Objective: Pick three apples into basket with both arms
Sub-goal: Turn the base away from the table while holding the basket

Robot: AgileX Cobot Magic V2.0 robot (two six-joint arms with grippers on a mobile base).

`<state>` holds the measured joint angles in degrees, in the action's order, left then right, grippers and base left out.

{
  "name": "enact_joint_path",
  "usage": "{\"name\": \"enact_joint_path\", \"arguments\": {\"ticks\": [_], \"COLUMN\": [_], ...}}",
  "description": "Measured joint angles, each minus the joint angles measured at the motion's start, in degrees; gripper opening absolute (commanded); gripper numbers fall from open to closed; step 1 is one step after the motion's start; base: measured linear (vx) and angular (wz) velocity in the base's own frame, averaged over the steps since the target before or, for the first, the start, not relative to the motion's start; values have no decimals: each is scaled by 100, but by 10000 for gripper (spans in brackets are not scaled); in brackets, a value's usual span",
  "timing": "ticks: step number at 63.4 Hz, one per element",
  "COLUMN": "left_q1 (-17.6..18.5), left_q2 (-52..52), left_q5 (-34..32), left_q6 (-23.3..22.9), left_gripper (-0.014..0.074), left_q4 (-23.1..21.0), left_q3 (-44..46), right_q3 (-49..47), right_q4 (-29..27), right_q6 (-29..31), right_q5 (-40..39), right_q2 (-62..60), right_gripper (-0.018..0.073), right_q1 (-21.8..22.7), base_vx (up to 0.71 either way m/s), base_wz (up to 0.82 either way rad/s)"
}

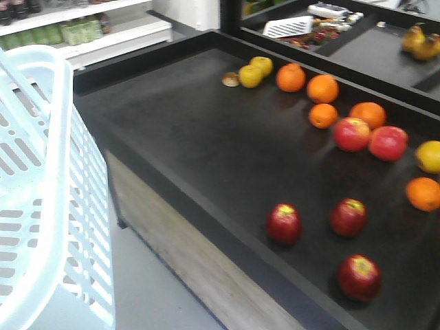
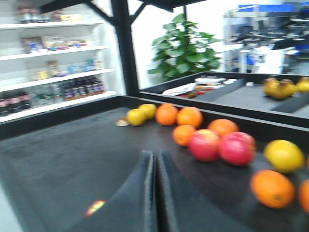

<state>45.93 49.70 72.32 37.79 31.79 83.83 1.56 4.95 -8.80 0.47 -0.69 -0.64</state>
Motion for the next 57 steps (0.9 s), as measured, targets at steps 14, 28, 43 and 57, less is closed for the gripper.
{"name": "enact_joint_path", "arguments": {"ticks": [14, 28, 43, 57], "left_q1": [0, 0, 0, 0], "left_q2": [0, 0, 0, 0], "left_q5": [0, 0, 0, 0], "left_q6": [0, 0, 0, 0], "left_gripper": [-7, -7, -7, -7], "left_q4": [0, 0, 0, 0], "left_q3": [0, 0, 0, 0], "right_q3": [0, 0, 0, 0], "right_q4": [0, 0, 0, 0], "right_q6": [0, 0, 0, 0], "right_q5": [0, 0, 0, 0], "right_q2": [0, 0, 0, 0], "right_gripper": [-8, -8, -8, -8], "right_q1": [0, 0, 0, 0], "base_vx": [7, 7, 7, 7], "base_wz": [45, 39, 42, 45]}}
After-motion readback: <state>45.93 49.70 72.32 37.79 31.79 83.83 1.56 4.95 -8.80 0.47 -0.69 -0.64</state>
